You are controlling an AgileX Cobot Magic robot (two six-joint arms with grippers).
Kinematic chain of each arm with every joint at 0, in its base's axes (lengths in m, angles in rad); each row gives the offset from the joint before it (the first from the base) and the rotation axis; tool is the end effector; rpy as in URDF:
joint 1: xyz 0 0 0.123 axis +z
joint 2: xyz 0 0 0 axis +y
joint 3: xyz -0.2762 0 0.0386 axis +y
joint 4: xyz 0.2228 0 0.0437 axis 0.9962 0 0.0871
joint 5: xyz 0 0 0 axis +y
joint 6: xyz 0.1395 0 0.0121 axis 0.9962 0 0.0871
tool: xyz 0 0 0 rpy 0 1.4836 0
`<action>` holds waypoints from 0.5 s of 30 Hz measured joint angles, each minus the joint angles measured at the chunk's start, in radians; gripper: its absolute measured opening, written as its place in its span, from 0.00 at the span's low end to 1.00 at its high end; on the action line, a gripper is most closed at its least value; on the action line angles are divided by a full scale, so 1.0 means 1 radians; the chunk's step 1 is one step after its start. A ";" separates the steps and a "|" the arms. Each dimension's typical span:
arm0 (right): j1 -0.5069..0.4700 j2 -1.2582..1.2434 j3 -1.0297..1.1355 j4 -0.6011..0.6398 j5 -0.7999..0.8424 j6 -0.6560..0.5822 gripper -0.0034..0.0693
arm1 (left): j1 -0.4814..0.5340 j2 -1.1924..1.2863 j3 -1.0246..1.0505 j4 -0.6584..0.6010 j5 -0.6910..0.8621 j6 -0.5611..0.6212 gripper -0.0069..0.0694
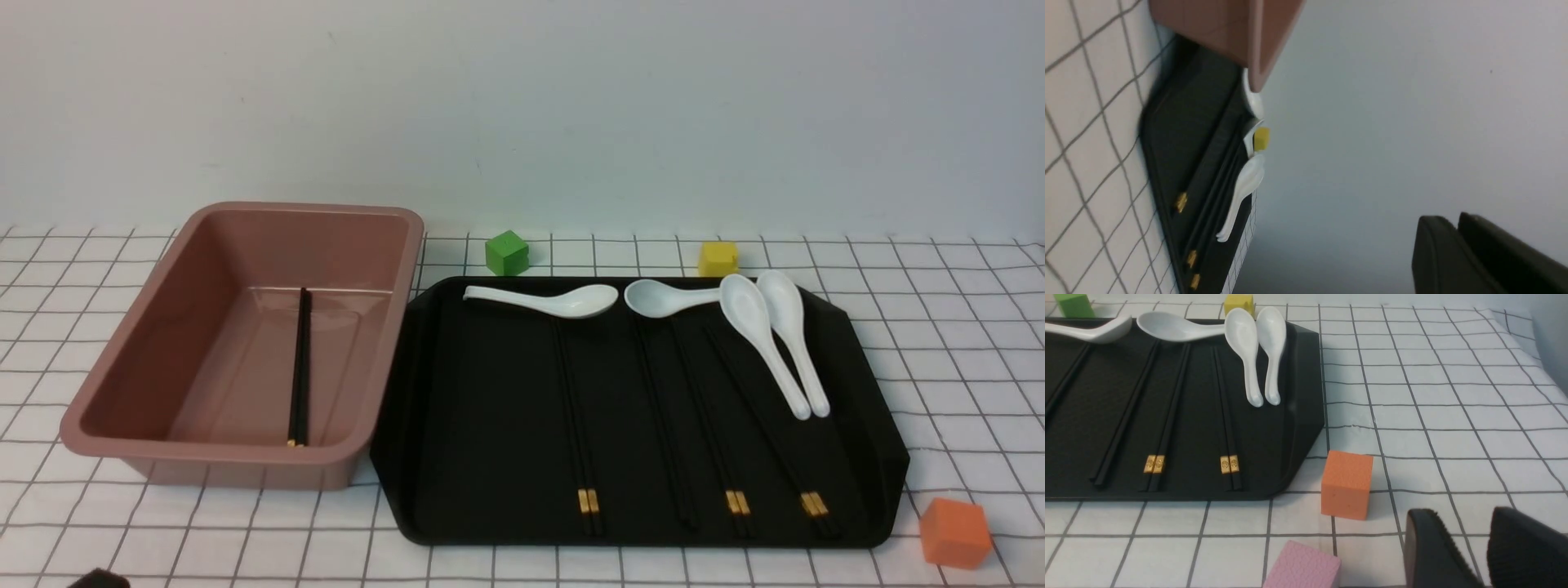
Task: On white black tablecloth take chopsticks from black tray and put them in box.
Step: 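Reach over to the black tray and grasp a pair of chopsticks with the left gripper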
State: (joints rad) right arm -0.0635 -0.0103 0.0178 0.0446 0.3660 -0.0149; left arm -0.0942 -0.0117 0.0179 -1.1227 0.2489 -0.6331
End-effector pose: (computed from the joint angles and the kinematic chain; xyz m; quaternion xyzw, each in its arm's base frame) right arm 0.0808 -0.0029 0.1612 0.0313 0.8000 -0.0046 0.5991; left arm 0.0796 -0.0388 0.1967 -0.4705 0.5410 -0.5991 0.3565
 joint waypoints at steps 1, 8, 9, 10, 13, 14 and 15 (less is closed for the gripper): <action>0.000 0.000 0.000 0.000 0.000 0.000 0.38 | 0.000 0.000 -0.023 -0.006 0.000 0.036 0.19; 0.000 0.000 0.000 0.000 0.000 0.000 0.38 | 0.000 0.184 -0.357 0.076 0.093 0.389 0.07; 0.000 0.000 0.000 0.000 0.000 0.000 0.38 | 0.000 0.266 -0.412 0.121 0.165 0.415 0.07; 0.000 0.000 0.000 0.000 0.000 0.000 0.38 | 0.000 0.357 -0.465 0.176 0.255 0.426 0.07; 0.000 0.000 0.000 0.000 0.000 0.000 0.38 | 0.000 0.672 -0.624 0.372 0.568 0.432 0.07; 0.000 0.000 0.000 0.000 0.000 0.000 0.38 | 0.000 0.760 -0.658 0.412 0.625 0.433 0.07; 0.000 0.000 0.000 0.000 0.000 0.000 0.38 | 0.000 0.884 -0.733 0.494 0.736 0.443 0.07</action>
State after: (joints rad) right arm -0.0635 -0.0103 0.0178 0.0446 0.3660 -0.0149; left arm -0.0942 0.8723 -0.7154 -0.6288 0.9852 -0.1902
